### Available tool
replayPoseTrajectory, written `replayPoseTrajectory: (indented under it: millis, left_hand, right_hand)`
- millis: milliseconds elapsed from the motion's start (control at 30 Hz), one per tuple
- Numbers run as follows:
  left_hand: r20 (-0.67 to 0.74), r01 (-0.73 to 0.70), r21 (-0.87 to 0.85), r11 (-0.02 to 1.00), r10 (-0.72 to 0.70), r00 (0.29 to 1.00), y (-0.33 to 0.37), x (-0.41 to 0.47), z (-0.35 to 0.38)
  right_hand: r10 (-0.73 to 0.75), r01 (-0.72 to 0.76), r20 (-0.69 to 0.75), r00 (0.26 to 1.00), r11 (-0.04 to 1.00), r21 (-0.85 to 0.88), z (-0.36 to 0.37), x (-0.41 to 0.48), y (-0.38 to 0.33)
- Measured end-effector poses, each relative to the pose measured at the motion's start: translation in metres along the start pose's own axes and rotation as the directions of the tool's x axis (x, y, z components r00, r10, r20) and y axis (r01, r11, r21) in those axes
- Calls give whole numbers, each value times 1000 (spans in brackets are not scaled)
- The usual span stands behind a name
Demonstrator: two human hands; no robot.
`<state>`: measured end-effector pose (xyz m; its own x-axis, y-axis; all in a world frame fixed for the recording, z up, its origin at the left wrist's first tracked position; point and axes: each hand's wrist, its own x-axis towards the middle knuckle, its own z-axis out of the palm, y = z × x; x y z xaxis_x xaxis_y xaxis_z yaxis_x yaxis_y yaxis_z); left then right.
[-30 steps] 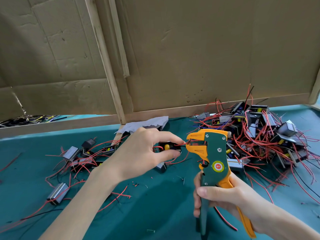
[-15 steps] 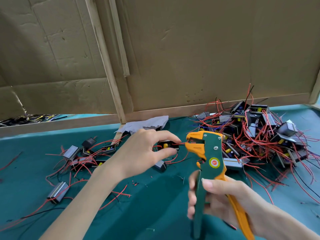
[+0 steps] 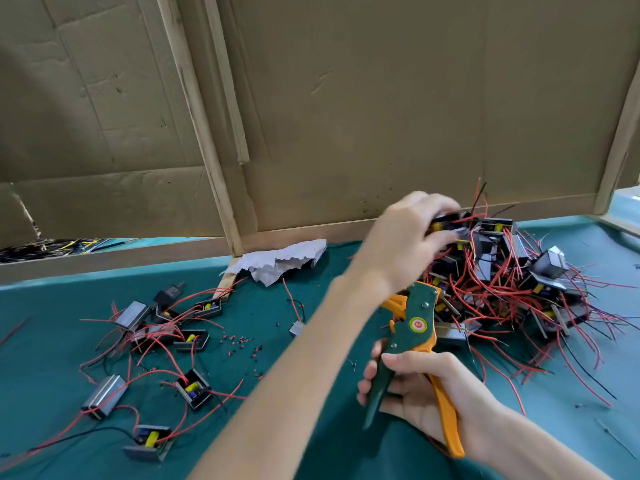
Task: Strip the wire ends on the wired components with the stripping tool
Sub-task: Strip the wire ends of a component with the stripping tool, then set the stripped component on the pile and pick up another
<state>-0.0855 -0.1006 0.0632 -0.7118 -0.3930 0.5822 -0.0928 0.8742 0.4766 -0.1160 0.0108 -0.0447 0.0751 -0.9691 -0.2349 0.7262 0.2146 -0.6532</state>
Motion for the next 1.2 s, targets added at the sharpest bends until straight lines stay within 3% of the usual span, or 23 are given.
replayPoseTrajectory:
  millis: [67,167,200,333,433,500,567,667,767,833,933,1067,1200]
  left_hand:
    - [62,-17,-3,1000,17,998,12,20,29]
    - [253,-86,147,985,46,966,23,26,55]
    - [258,-104,149,983,63,964,24,21,55]
    - [-13,-50,13,999,50,999,6,-16,15]
    - [-89,220,51,974,-215,973,-33,-51,-30]
    - [-67,470,211,857,-467,882,-62,-75,-50]
    - [-135,648,353,675,-649,749,-85,-94,-56]
    - [-201,757,450,474,-772,603,-103,-108,-43]
    - [-182,785,450,426,-816,548,-111,-112,-28]
    - [-161,825,347,446,-838,521,-113,-113,-24]
    - [-76,835,109,540,-833,548,-114,-113,-27]
    - [19,685,-318,655,-718,696,-109,-107,-37]
    - [-58,519,-443,731,-601,797,-96,-97,-52]
  right_hand:
    - [-3,3,-13,1000,1000,7,2,-2,-1]
    - [-13,13,-21,1000,1000,-1,2,-3,-2]
    - [-15,15,-19,1000,1000,-4,3,-4,-3]
    - [-12,12,5,1000,1000,28,4,-3,-3]
    - [-8,8,6,1000,1000,11,4,-3,-1]
    - [-14,14,4,1000,1000,6,4,-2,-1]
    - [-26,26,-2,1000,1000,0,4,-3,-1]
    - [-27,27,-2,1000,1000,2,5,-3,-1]
    - [-24,24,4,1000,1000,0,4,-2,0]
    - [-22,22,16,1000,1000,-12,3,-2,0]
    - [-23,24,19,1000,999,-41,3,-1,0]
    - [-39,42,24,999,995,-91,5,-1,0]
    - [-53,59,47,997,988,-140,7,-2,-1]
